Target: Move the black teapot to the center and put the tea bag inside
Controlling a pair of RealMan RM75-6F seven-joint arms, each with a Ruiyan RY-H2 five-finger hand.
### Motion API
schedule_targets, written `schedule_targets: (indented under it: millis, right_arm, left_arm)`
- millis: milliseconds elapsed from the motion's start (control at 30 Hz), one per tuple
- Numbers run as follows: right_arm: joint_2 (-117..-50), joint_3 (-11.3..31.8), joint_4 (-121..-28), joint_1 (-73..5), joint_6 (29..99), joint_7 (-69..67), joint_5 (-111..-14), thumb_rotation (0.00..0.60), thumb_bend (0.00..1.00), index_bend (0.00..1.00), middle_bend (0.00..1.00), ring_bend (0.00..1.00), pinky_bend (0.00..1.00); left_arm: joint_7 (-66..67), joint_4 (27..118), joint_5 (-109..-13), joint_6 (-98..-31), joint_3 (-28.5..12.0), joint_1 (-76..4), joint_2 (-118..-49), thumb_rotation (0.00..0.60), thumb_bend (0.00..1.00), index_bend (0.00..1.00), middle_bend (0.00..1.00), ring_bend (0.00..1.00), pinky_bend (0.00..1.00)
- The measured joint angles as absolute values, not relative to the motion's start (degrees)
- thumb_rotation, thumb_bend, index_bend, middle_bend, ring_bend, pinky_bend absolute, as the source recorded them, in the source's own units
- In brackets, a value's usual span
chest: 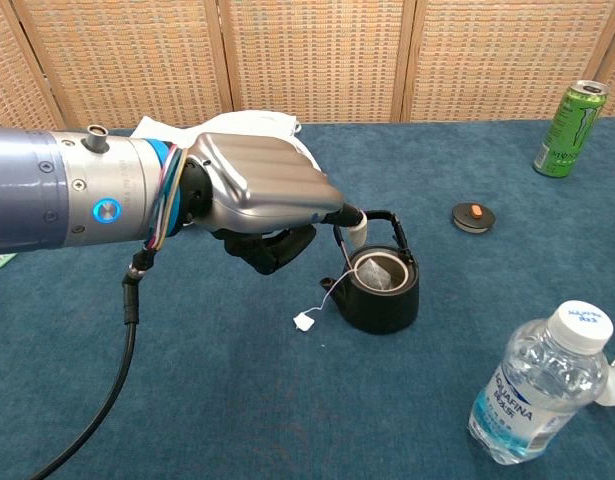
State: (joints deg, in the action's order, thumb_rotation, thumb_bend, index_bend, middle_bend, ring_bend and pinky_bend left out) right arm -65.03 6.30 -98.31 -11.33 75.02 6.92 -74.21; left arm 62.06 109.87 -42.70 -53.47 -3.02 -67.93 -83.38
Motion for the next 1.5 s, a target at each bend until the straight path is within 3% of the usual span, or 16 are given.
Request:
schedule_targets:
  millis: [333,633,1500]
  right_arm:
    - [-65.0,6.3,-97.9,-11.1,75.2,6.2,-74.3,0.600,0.33,0.24,0.30,0.30,0.49]
    - [-64.9,6.2,-97.4,-10.8,75.3,5.3,-74.5,0.600,0.33,0.24,0.30,0.30,0.49]
    - [-64.3,6.0,-96.7,-9.6,76.0,3.6,-74.6,0.600,0.33,0.24,0.30,0.30,0.49]
  left_arm:
    - [66.5,109.0,-24.8,-52.3,-3.6,-77.8,-84.9,0.600,1.00,0.18,0.81,0.79,0.78]
    - [69.3,107.1,-15.9,-54.7,-3.1,-84.3,-87.7,0.600,1.00,0.18,0.81,0.79,0.78]
    - [69.4,97.9,-7.5,-54.2,-1.9,-91.4,-94.8,0.600,1.00,0.18,0.81,0.79,0.78]
